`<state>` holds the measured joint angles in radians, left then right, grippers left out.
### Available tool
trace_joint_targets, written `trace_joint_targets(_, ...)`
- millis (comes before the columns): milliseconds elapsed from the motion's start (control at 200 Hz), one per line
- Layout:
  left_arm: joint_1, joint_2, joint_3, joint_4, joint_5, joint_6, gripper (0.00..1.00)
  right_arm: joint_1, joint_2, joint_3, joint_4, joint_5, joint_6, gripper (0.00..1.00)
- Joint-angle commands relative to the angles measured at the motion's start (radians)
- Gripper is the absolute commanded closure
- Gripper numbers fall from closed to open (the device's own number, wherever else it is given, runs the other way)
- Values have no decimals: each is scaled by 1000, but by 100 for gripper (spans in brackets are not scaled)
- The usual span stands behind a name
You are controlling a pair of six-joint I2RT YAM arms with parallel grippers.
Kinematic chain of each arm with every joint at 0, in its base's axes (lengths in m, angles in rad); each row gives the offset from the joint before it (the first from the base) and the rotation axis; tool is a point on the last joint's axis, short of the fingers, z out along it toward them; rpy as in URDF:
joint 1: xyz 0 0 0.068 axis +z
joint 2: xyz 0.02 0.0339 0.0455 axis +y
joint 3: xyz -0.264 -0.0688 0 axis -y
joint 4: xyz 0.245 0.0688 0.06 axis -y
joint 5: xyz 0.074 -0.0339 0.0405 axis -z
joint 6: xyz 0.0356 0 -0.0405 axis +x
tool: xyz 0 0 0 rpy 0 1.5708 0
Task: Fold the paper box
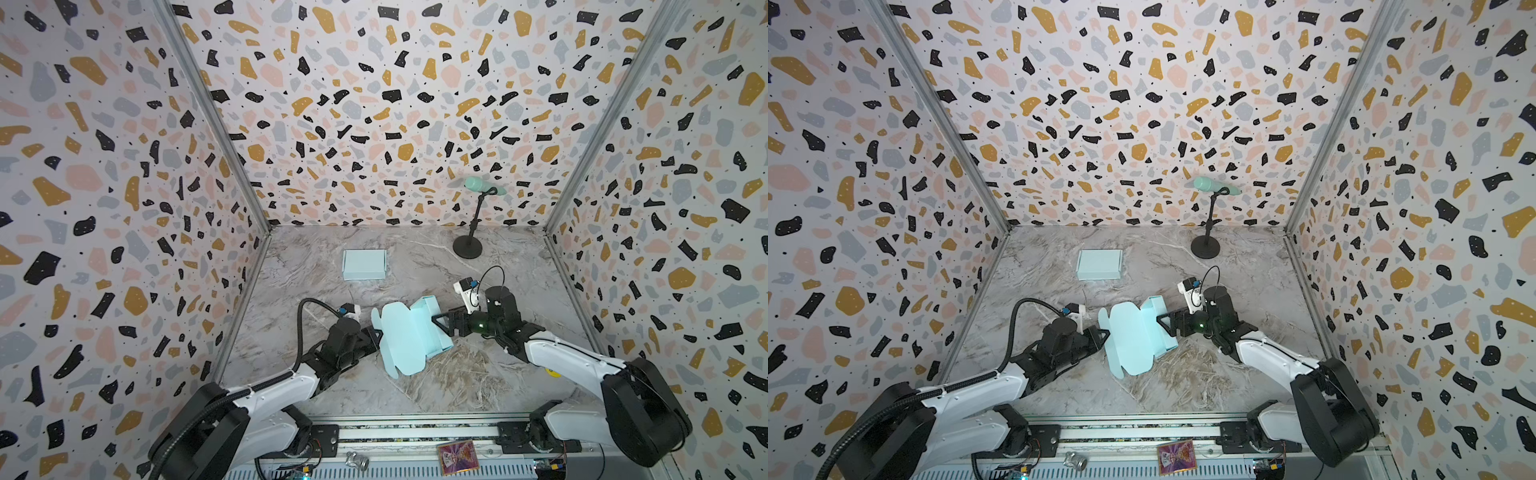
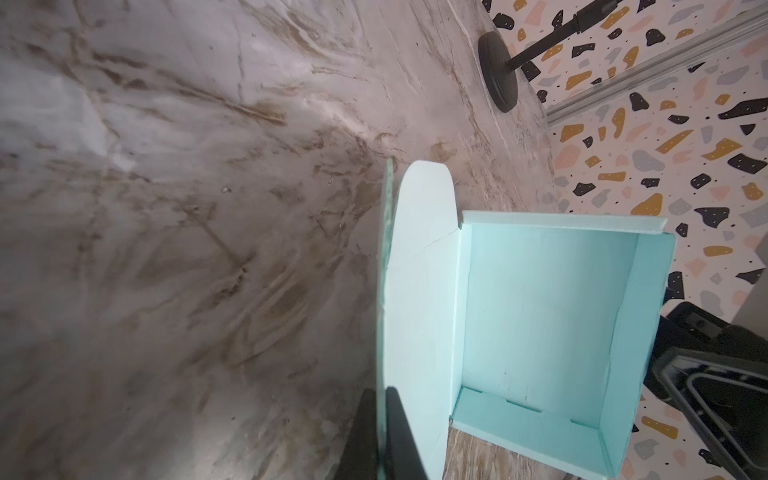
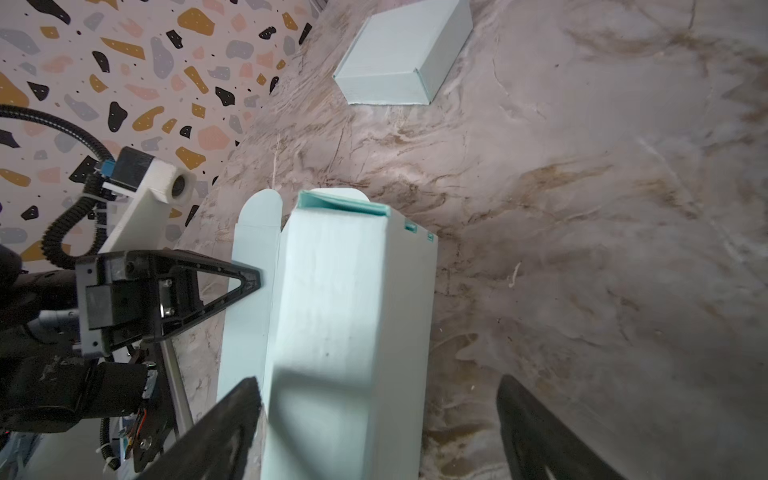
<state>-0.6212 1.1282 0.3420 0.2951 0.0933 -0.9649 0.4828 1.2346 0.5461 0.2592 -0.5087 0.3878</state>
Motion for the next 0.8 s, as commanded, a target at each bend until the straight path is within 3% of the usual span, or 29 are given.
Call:
trace_joint_targets(0,11,-36,93,-137,-26,139,94,5,-114,-22,-34,29,-71,10)
trace_joint_targets(180,11,-20,284,-408,-8,396,94,3,-304,-40,-41,92,-133,10)
trace_joint_targets(305,9,-18,398,-546,-10,540,94,3,-356,-37,33,74,-163,7)
trace_joint_targets(636,-11,6,679,-823,76,796,94,2,-128,127,169,-209,-393,8)
trace_joint_targets(796,-20,44,772,-939,84,899,95,3,-8,252,88,-287,-554,10)
